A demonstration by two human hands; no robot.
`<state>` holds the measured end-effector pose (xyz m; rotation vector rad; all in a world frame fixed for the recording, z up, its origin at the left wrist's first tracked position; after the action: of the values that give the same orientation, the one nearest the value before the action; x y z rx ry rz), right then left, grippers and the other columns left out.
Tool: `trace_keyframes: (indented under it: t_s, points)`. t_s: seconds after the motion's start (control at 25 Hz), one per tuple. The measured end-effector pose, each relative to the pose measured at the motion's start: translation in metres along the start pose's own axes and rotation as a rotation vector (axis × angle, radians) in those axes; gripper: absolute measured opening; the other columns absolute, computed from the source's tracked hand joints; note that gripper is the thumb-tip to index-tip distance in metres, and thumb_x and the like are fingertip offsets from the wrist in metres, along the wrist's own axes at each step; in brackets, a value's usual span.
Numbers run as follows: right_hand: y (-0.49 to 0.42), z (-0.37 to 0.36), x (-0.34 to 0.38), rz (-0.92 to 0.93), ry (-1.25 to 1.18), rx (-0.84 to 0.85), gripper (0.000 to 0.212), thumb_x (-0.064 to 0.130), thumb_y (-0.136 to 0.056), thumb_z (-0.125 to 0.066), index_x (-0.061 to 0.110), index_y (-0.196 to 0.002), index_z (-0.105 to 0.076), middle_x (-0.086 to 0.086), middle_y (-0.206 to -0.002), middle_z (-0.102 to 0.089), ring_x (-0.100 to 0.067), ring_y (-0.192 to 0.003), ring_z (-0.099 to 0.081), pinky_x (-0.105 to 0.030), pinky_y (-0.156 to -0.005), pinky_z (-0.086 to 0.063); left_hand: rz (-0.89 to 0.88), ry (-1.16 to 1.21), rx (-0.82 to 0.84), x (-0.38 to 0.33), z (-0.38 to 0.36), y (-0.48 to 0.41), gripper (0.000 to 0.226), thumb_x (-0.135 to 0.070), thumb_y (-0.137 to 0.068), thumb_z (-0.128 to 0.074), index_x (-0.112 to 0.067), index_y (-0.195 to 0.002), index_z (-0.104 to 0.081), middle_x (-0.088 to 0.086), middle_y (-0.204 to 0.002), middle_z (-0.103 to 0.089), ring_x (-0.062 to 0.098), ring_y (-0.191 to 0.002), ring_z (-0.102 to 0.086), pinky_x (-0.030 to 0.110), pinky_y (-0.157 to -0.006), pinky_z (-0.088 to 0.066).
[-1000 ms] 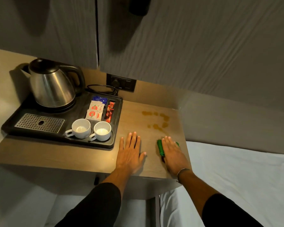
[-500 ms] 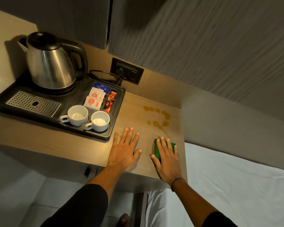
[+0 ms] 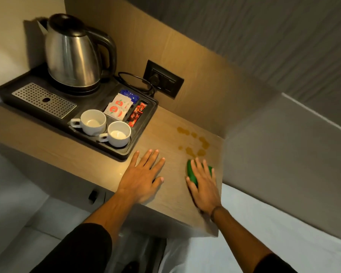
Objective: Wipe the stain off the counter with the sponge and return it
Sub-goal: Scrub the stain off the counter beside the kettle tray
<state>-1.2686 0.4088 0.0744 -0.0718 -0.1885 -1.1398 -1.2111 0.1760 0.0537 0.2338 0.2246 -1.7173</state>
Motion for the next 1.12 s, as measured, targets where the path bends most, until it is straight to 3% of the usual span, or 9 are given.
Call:
trace_keyframes:
  t_s: [0.08, 0.28, 0.48, 0.64, 0.84, 1.0, 1.12]
  points:
    - [0.022, 0.004, -0.025, 0.035, -0.033, 0.003, 0.062, 0.054, -0.108, -0.03, 0.042, -0.164, -0.007, 0.012, -0.174, -0.005, -0.013, -0.161, 0.007, -0.05, -0.129, 0.0, -0.005, 0.01, -0.007, 0.0, 0.0, 0.0, 0.07, -0.063, -0.105, -0.015, -0.03, -0.166, -0.005, 0.004, -0.177, 0.003, 0.025, -0.162, 0.009, 0.06, -0.13, 0.0]
    - [-0.054, 0.013, -0.035, -0.192, -0.062, -0.029, 0.06, 0.045, -0.11, -0.035, 0.029, -0.165, -0.016, 0.003, -0.174, -0.01, -0.021, -0.161, 0.001, -0.054, -0.13, -0.003, 0.007, 0.03, -0.027, 0.001, -0.002, 0.0, 0.069, -0.062, -0.105, -0.015, -0.032, -0.166, -0.004, 0.001, -0.177, 0.005, 0.022, -0.162, 0.011, 0.058, -0.13, 0.001]
    - [-0.026, 0.009, -0.054, -0.007, -0.065, -0.022, 0.063, 0.048, -0.106, -0.032, 0.034, -0.165, -0.013, 0.008, -0.173, -0.011, -0.017, -0.16, 0.002, -0.05, -0.13, -0.001, 0.014, 0.057, -0.045, 0.001, -0.002, -0.001, 0.069, -0.064, -0.105, -0.016, -0.033, -0.166, -0.005, 0.0, -0.177, 0.004, 0.021, -0.162, 0.011, 0.057, -0.131, 0.002]
    - [-0.092, 0.027, -0.056, -0.246, -0.017, -0.036, 0.062, 0.036, -0.109, -0.04, 0.024, -0.165, -0.018, -0.001, -0.174, -0.016, -0.024, -0.161, -0.004, -0.052, -0.13, -0.005, 0.017, 0.041, -0.037, 0.002, -0.005, -0.002, 0.07, -0.064, -0.104, -0.015, -0.034, -0.166, -0.004, -0.001, -0.177, 0.006, 0.021, -0.162, 0.012, 0.057, -0.131, 0.002]
    - [-0.066, 0.026, -0.055, 0.001, -0.055, -0.009, 0.062, 0.034, -0.11, -0.044, 0.027, -0.165, -0.016, 0.002, -0.174, -0.014, -0.019, -0.161, 0.0, -0.05, -0.13, -0.001, 0.021, 0.05, -0.04, 0.002, -0.003, -0.002, 0.07, -0.065, -0.104, -0.015, -0.033, -0.166, -0.005, 0.0, -0.177, 0.005, 0.021, -0.162, 0.011, 0.054, -0.13, 0.006]
    - [-0.117, 0.045, -0.055, -0.24, -0.055, -0.034, 0.061, 0.029, -0.11, -0.043, 0.021, -0.165, -0.019, -0.003, -0.174, -0.017, -0.026, -0.161, -0.004, -0.053, -0.129, -0.005, 0.018, 0.046, -0.035, 0.001, -0.004, -0.003, 0.07, -0.065, -0.105, -0.017, -0.034, -0.166, -0.005, -0.001, -0.177, 0.006, 0.021, -0.161, 0.013, 0.054, -0.13, 0.007]
    - [-0.118, 0.035, -0.026, -0.058, -0.014, -0.015, 0.063, 0.029, -0.109, -0.044, 0.023, -0.165, -0.017, 0.0, -0.174, -0.015, -0.024, -0.161, -0.004, -0.054, -0.129, -0.004, 0.023, 0.05, -0.024, 0.002, -0.004, -0.002, 0.07, -0.065, -0.104, -0.016, -0.034, -0.166, -0.004, -0.001, -0.177, 0.007, 0.02, -0.161, 0.014, 0.055, -0.13, 0.007]
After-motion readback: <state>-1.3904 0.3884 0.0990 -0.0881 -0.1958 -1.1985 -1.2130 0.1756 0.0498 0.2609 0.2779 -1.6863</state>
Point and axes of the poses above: each hand's wrist, its own y-axis away from the middle knuckle, its own z-axis out of the back of the hand, x = y × z, the point moved 6 cm from there along -y, towards the middle knuckle
